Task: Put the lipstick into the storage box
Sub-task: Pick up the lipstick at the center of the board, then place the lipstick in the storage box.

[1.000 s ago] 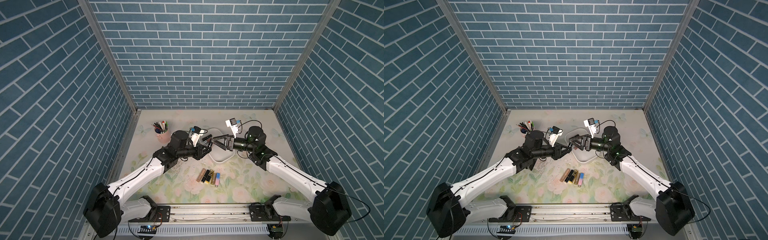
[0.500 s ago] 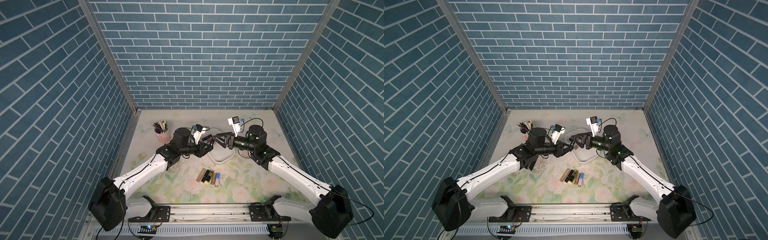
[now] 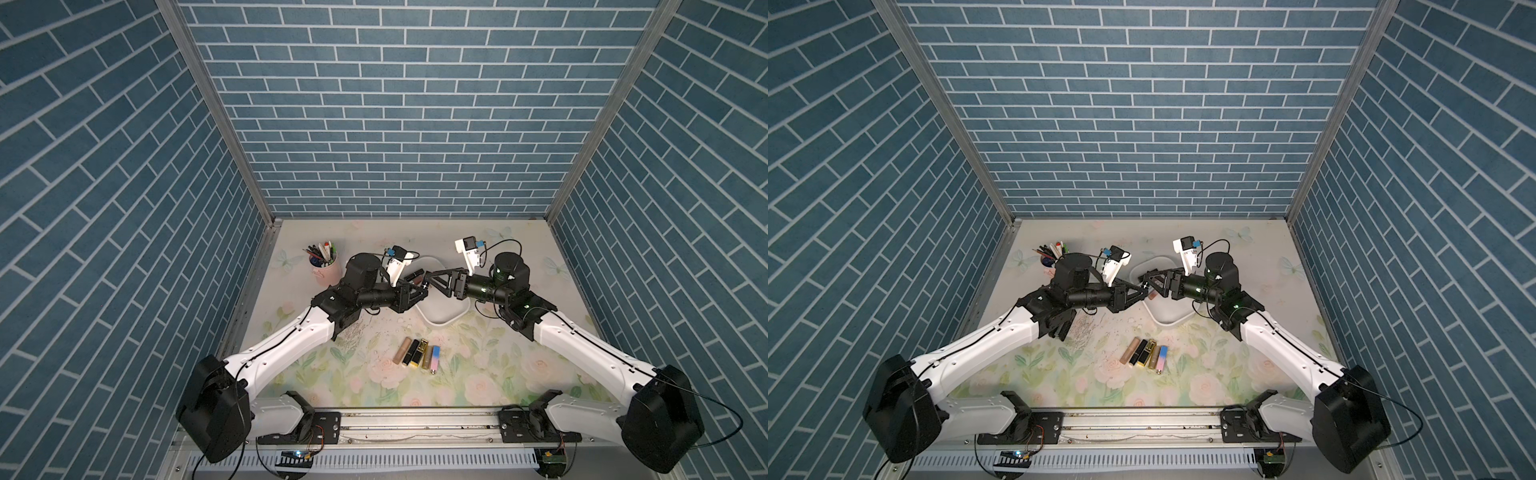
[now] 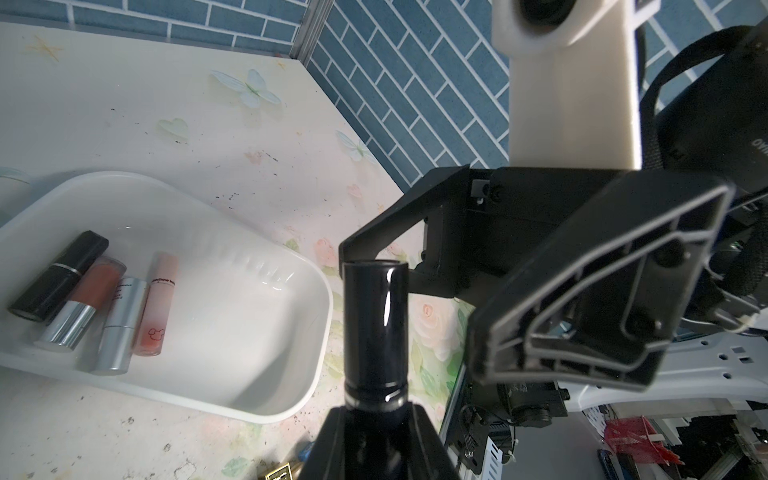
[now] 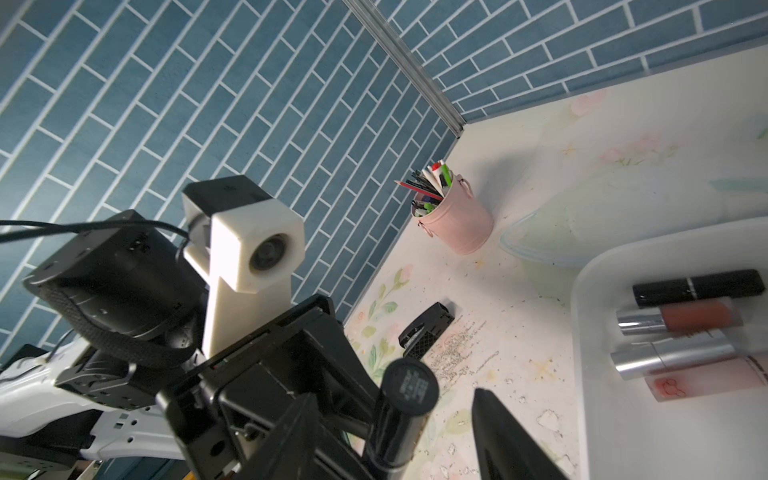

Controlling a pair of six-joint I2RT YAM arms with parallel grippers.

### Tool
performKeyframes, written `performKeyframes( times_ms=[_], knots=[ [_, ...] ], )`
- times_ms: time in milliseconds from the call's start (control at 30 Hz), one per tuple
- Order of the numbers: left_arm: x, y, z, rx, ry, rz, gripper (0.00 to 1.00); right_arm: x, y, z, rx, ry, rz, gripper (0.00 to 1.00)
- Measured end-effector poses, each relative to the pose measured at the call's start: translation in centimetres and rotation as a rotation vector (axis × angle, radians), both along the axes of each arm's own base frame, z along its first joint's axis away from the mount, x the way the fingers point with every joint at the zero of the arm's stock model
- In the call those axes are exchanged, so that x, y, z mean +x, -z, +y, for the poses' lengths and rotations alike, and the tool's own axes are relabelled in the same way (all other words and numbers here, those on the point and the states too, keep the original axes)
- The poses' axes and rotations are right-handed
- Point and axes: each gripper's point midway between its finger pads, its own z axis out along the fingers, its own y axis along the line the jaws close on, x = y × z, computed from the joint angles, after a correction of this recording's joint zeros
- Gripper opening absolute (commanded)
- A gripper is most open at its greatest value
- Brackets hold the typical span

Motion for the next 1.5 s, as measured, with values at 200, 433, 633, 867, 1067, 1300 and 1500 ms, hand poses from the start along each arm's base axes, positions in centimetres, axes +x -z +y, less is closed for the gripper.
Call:
performKeyframes(
  times_ms=[200,433,633,867,1067,1300,1500],
  knots=[
    [0.0,0.0,0.0,-0.001,-0.001,0.002,0.19,-0.5,0.6,0.4,0.044,-0.036,0.042,0.48],
    [-0.1,-0.4,0.0,-0.009,0.000,-0.005,0.19,-0.7,0.4,0.6,0.074,-0.053,0.057,0.40],
    [-0.2,-1.0,0.0,-0.025,0.003,-0.017,0.19,-0.6,0.4,0.9,0.101,-0.064,0.066,0.37],
    [-0.4,-1.1,0.1,-0.030,0.002,-0.018,0.19,-0.6,0.3,1.4,0.126,-0.082,0.078,0.26],
    [-0.4,-1.2,0.0,-0.032,-0.002,-0.016,0.39,-0.7,0.2,1.4,0.135,-0.084,0.087,0.10],
    [0.1,-0.8,0.4,-0.009,-0.038,-0.020,0.96,-0.6,0.6,1.2,0.127,-0.072,0.097,0.10],
    [0.5,-1.5,2.3,0.041,-0.129,-0.075,1.00,2.1,3.2,-0.9,0.035,0.086,0.200,0.08]
  ],
)
